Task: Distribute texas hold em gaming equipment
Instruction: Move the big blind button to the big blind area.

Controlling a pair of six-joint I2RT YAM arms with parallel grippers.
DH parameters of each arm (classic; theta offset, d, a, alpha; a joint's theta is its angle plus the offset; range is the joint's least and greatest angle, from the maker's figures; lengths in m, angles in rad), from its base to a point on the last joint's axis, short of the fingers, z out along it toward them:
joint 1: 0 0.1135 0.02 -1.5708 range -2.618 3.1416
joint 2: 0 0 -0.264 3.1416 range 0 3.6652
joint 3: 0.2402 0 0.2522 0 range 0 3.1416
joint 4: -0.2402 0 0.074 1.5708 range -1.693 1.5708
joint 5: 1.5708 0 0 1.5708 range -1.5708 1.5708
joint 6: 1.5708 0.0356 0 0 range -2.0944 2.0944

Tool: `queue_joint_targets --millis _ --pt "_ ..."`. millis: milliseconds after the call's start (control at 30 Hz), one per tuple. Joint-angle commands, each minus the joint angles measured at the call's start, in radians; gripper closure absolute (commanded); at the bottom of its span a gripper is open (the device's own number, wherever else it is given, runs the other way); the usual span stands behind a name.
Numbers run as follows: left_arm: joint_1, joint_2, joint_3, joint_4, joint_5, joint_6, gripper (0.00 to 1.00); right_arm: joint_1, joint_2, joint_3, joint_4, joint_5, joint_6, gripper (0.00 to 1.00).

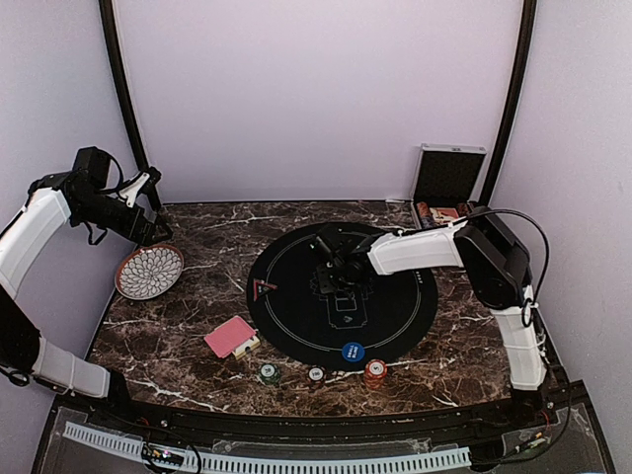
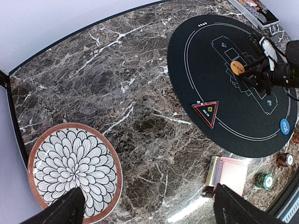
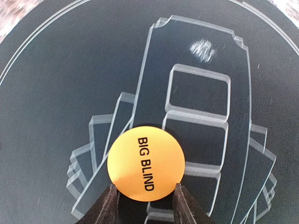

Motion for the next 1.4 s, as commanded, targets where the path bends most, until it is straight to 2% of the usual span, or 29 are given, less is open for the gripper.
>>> queue_joint_targets --millis 0,600,833,900,1100,1367 --pt "0.004 -0.019 0.022 -0.021 -0.005 0.015 0.01 -0.072 0.088 0.072 -0.018 0.031 -0.013 0.59" --pt "0.004 -0.022 0.012 -0.032 0.009 0.024 0.01 -0.177 0.302 0.433 -0.103 -0.036 -0.116 0.58" --pt "0.004 -0.022 0.006 -0.033 0.004 0.029 0.01 -0.181 0.296 0.508 -0.122 -0.09 -0.184 0.53" --pt "0.004 -0.02 0.004 -0.035 0.001 0.03 0.01 -0.176 0.251 0.477 -0.119 -0.111 -0.195 0.5" --pt "0.004 -0.018 0.007 -0.034 0.002 0.028 0.01 -0.109 0.031 0.283 -0.116 -0.116 -0.251 0.28" --pt "0.004 -0.017 0.015 -0.045 0.009 0.028 0.01 0.02 -0.297 -0.177 -0.079 -0.18 -0.229 0.21"
